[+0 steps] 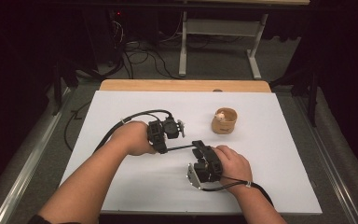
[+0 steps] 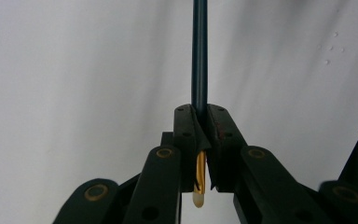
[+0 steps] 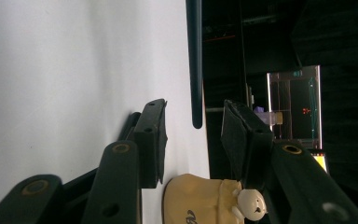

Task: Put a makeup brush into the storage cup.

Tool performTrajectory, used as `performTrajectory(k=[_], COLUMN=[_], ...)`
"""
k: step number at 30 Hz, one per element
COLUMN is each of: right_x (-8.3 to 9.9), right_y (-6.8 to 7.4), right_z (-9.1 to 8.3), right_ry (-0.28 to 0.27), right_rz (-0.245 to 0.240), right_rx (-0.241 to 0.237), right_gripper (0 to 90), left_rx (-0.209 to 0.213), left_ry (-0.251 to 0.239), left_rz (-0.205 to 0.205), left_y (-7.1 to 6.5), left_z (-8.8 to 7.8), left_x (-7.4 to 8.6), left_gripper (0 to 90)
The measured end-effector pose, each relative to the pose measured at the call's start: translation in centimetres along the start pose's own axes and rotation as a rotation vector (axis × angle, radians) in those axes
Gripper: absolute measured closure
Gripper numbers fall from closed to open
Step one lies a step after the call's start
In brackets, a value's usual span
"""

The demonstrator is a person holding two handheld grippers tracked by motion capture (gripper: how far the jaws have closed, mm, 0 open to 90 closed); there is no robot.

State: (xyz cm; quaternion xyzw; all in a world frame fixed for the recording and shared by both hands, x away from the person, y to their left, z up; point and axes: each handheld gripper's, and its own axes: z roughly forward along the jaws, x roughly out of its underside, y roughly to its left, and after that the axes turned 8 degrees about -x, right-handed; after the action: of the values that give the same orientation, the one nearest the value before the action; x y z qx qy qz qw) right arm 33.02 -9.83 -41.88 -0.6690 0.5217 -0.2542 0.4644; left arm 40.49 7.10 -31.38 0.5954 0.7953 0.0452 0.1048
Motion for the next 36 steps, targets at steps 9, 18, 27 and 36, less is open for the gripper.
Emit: performTrajectory(k=[9,18,27,36], right_x=[-0.05,-0.12,-0.35,-0.47], right_y=[-0.02,0.17,0.2,0.27], right_z=[0.16,0.24,0.12,0.06], right_ry=[0.008,0.014,0.019,0.017], right_rz=[-0.036,-0.043,-0.056,-0.049], right_rx=[0.003,-0.012,-0.008,-0.006], right_gripper=[70.6,75.7,79.2,82.9], left_rx=[0.012,0.016,0.011,0.013], left_ry=[0.004,-0.003,-0.007,-0.016], left_rz=[0.015,0.017,0.016,0.016], left_y=[-0.36,-0.54,-0.55,-0.53], left_z=[0.46,0.69,0.61,0.58], left_x=[-0.48,-0.82,-0.78,-0.76], left_gripper=[82.9,83.0,83.0,83.0])
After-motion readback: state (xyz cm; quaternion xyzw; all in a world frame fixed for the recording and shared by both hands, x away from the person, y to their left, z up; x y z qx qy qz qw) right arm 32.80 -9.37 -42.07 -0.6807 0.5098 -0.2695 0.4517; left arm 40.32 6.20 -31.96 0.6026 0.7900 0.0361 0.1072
